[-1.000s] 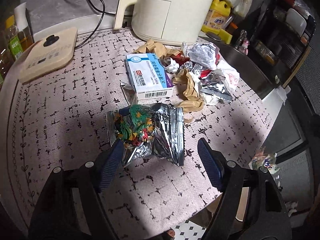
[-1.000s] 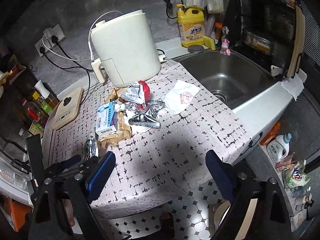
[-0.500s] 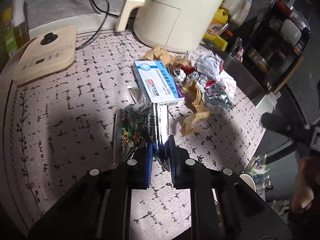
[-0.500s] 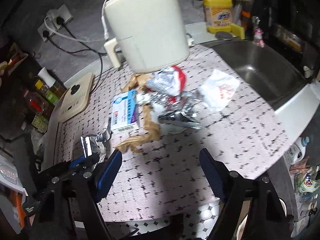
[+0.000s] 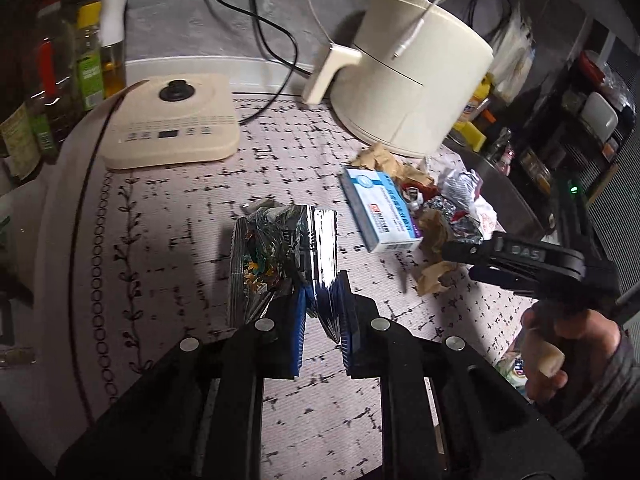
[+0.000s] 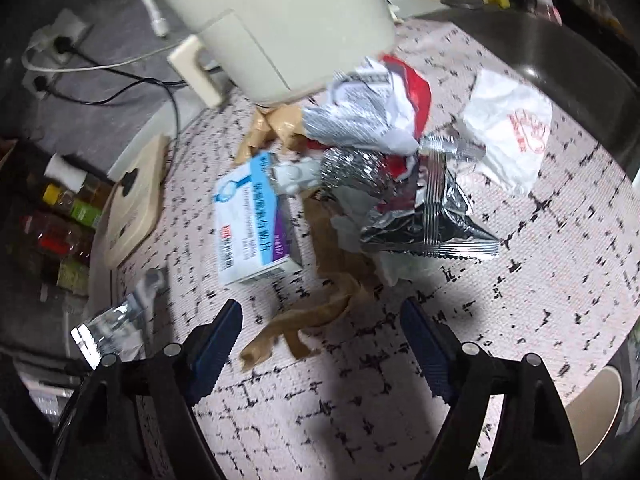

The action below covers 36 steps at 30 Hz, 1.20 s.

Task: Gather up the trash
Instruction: 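Grasp the brown paper with the right tool while the left tool holds the wrapper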

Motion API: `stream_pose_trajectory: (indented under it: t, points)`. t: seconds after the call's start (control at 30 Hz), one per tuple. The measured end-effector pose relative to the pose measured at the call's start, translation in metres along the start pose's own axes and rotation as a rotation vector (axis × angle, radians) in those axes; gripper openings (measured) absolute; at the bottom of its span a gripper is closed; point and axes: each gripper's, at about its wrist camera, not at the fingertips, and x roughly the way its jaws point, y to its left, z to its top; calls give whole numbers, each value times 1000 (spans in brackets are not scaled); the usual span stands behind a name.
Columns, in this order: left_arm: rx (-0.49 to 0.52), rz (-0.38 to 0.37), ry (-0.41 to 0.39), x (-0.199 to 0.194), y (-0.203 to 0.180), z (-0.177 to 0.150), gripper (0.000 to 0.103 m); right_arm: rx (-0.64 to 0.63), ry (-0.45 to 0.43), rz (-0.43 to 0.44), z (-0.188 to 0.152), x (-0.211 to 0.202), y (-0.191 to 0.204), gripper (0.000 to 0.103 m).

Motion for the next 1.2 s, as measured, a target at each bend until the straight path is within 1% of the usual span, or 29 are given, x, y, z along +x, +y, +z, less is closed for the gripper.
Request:
stream_pose_trajectory:
  t: [0.03,0.07,0.1,0.13,0.17,0.2,0.27,0.47,0.53,0.67,0.8,0.93,1.03,1.2]
  points:
    - [-5,8,-3,-2,3,-1,15,18,24,-16,0,8,-3,67]
    - [-10,15,-8,-5,5,-2,15,33,44,-9,-1,14,-5,60]
    - [-14,23,-11,-7,7,-3,15,30,25,-8,-2,12,-5,46]
    - [-22,31,-14,-9,10,-4,15,12,29,-13,-3,12,-2,35]
    - [-33,37,-15,-11,12,-5,15,11,47,5,-4,13,-1,26]
    - [-43,39,-15,-12,13,-6,15,20,57,17,-5,12,-1,24]
    - [-49,47,-12,-13,14,-6,15,10,43,21,-8,7,-2,20]
    - [-25,51,-28,-17,-3,-8,15,-9,49,125,-25,-14,-8,19]
    - [-14,49,-35,-19,-14,-9,15,-30,46,164,-31,-25,-9,18]
    - [20,44,-55,-24,-42,-15,15,-80,21,211,-42,-50,-15,18]
    - [22,37,-68,-34,-74,-28,15,-103,-19,220,-51,-84,-40,18]
    - [52,20,-67,-42,-113,-48,15,-110,-63,208,-60,-119,-74,18]
    - [84,3,-52,-44,-141,-62,15,-86,-94,182,-71,-144,-108,18]
    - [130,-39,-34,-46,-183,-85,15,-38,-128,155,-93,-170,-161,18]
